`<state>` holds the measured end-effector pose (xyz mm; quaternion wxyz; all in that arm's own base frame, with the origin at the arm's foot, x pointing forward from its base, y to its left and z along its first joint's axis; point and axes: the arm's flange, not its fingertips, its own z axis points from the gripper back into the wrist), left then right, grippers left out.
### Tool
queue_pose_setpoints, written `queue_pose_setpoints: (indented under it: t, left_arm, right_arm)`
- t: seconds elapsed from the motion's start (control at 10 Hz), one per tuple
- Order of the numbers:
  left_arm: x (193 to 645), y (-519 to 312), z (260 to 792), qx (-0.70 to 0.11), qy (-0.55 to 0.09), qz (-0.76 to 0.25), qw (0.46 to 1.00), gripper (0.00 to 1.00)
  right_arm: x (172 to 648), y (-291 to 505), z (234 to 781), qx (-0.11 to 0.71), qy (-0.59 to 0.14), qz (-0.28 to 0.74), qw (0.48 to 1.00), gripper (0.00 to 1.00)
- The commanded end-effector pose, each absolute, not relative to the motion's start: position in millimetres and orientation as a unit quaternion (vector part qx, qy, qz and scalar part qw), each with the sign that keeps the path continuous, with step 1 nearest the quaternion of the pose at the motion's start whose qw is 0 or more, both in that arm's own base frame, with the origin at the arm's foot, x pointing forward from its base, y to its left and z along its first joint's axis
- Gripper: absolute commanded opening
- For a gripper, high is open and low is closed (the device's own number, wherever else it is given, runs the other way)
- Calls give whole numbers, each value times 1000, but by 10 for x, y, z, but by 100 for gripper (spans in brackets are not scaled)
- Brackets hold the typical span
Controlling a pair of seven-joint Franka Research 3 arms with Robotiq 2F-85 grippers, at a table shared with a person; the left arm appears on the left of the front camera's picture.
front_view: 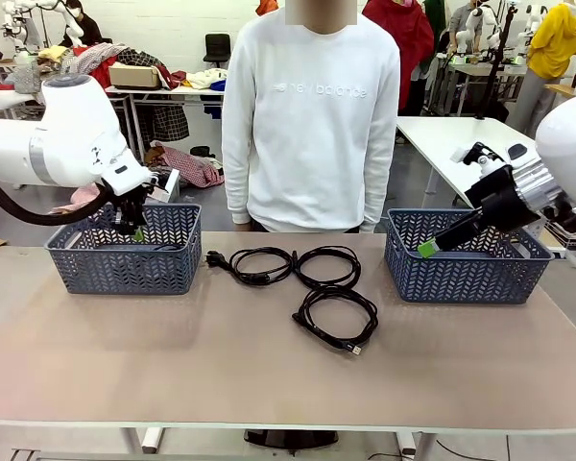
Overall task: Organize the cables according to human instructions.
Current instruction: Pick up a bundle of cables and place it in the basket indicated by the human.
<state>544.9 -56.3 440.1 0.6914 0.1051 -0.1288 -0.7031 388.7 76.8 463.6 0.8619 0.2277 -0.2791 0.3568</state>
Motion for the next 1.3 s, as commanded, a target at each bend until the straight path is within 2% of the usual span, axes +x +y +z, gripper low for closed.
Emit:
queue_pose_setpoints:
  t: [0.0,0.1,0.2,0.3,0.4,1.0,1.2]
  left_arm:
    - [5465,-508,4480,76,-120,-709,690,59]
    - [5464,-507,4496,63,-118,-712,690,62]
    - [5464,-510,4512,45,-117,-713,690,79]
    - [5463,-511,4513,34,-113,-715,689,82]
    - [5462,-520,4512,18,-112,-716,688,98]
    - [5447,-539,4553,7,-89,-708,701,100]
    - [5431,-573,4488,22,-102,-710,696,100]
  right_arm:
    - [3932,764,4628,239,-289,365,853,100]
    - [3932,764,4628,239,-289,365,853,100]
    - [3932,764,4628,239,-289,365,853,100]
    - [3932,764,4628,239,-289,365,853,100]
    - [3932,764,4628,239,-289,365,853,100]
    - [3932,764,4628,239,-289,365,853,100]
    - [3932,764,4628,239,-289,365,853,100]
